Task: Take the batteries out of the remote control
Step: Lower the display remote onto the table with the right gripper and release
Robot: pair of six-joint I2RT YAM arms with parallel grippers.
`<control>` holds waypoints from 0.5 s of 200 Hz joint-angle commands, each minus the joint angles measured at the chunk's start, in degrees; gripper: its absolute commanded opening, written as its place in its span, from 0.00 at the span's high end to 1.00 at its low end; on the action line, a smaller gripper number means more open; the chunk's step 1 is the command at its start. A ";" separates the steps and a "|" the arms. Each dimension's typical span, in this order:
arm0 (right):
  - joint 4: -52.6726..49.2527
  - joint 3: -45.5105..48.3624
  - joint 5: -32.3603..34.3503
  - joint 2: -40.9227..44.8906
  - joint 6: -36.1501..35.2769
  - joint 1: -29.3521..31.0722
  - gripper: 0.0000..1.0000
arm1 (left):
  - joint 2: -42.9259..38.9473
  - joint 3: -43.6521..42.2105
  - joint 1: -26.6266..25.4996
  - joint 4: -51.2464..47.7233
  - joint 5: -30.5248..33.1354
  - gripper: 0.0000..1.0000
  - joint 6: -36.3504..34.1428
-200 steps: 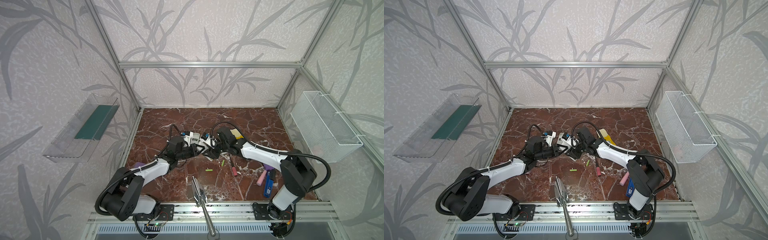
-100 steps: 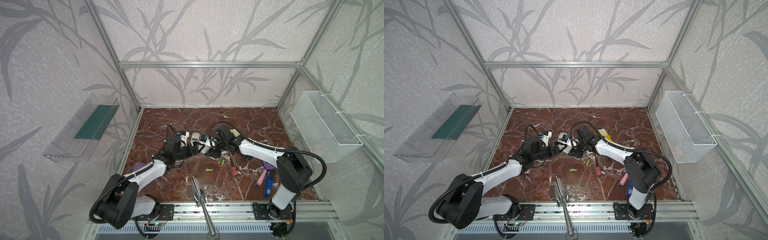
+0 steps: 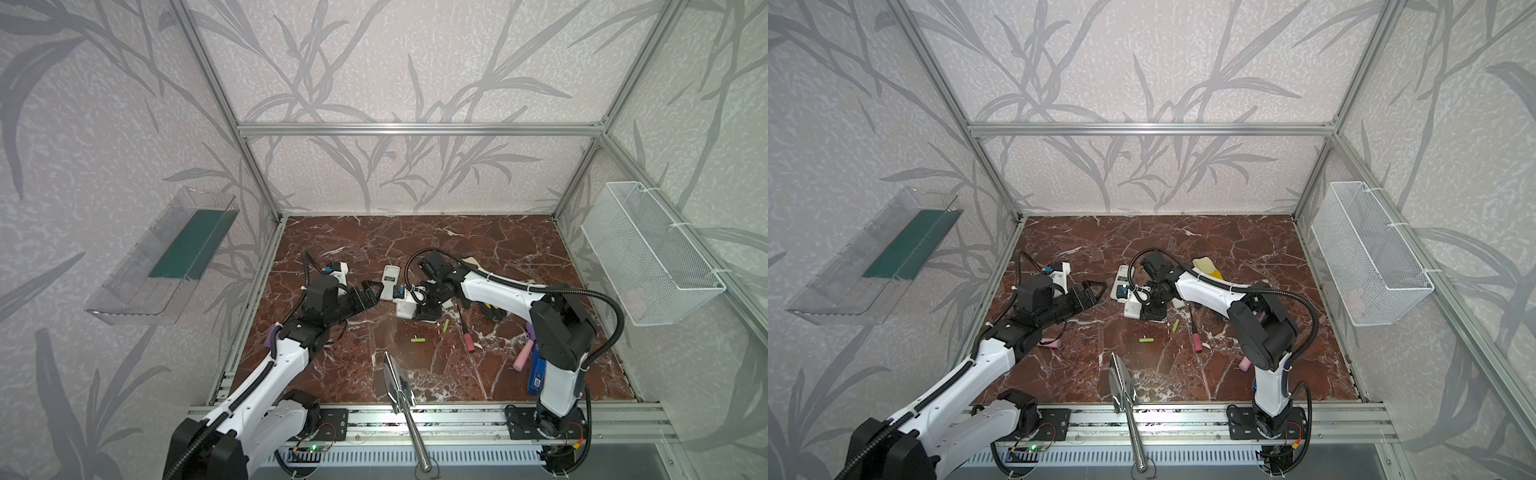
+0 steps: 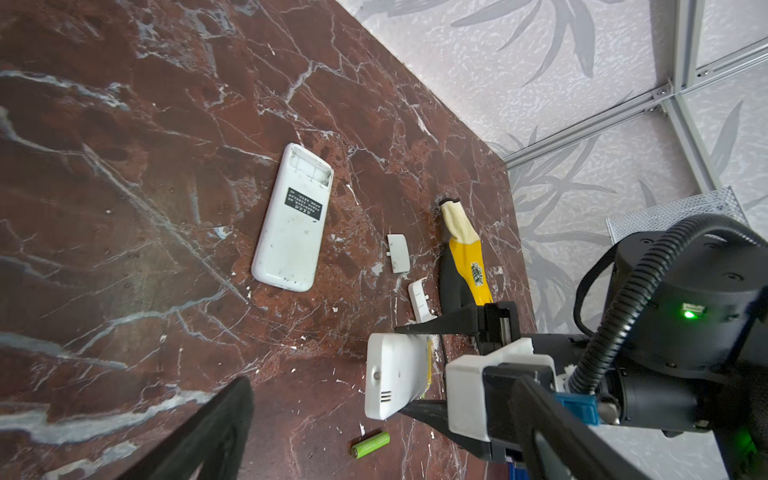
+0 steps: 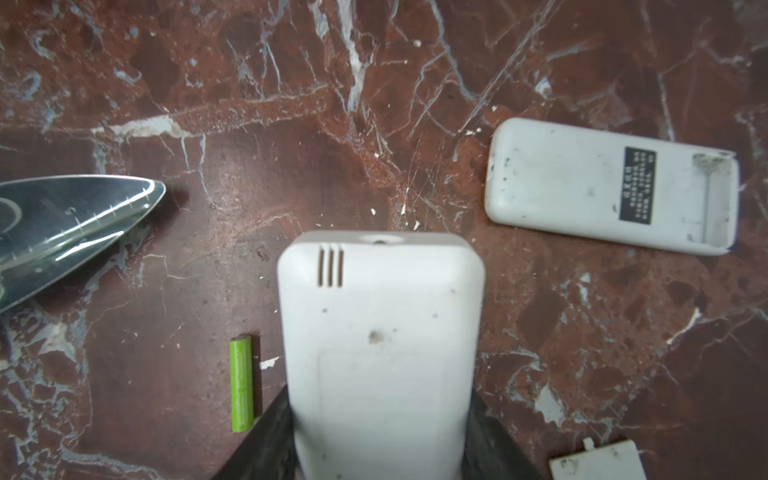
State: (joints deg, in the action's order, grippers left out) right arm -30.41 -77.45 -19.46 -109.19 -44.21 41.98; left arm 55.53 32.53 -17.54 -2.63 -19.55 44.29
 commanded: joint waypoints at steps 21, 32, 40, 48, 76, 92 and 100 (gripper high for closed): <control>-7.93 -5.00 6.18 -4.39 -5.08 2.56 0.50 | -0.33 -0.43 0.45 -1.43 1.21 0.03 -1.16; -9.07 -5.77 6.76 -5.46 -5.98 3.13 0.49 | -0.18 -0.66 0.49 -0.99 0.97 0.03 -1.22; -9.35 -6.34 7.51 -6.29 -6.24 3.43 0.49 | -0.10 -0.80 0.49 -0.88 0.88 0.03 -1.23; -10.06 -7.08 7.85 -7.17 -6.57 3.71 0.48 | 0.02 -0.97 0.47 -0.73 0.75 0.03 -1.22; -11.81 -9.21 9.57 -9.41 -7.61 4.46 0.45 | 0.08 -1.65 0.49 -0.14 0.65 0.03 -1.20; -13.13 -10.52 9.73 -10.45 -8.17 4.67 0.44 | 0.18 -2.03 0.53 0.34 0.57 0.03 -1.14; -13.40 -11.08 10.15 -10.96 -8.14 4.78 0.43 | 0.28 -2.18 0.57 0.50 0.56 0.03 -1.14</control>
State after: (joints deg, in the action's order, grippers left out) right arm -39.75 -85.71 -10.96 -118.63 -49.93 46.41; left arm 55.64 31.40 -17.37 -3.07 -19.35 43.64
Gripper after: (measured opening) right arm 0.562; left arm 0.974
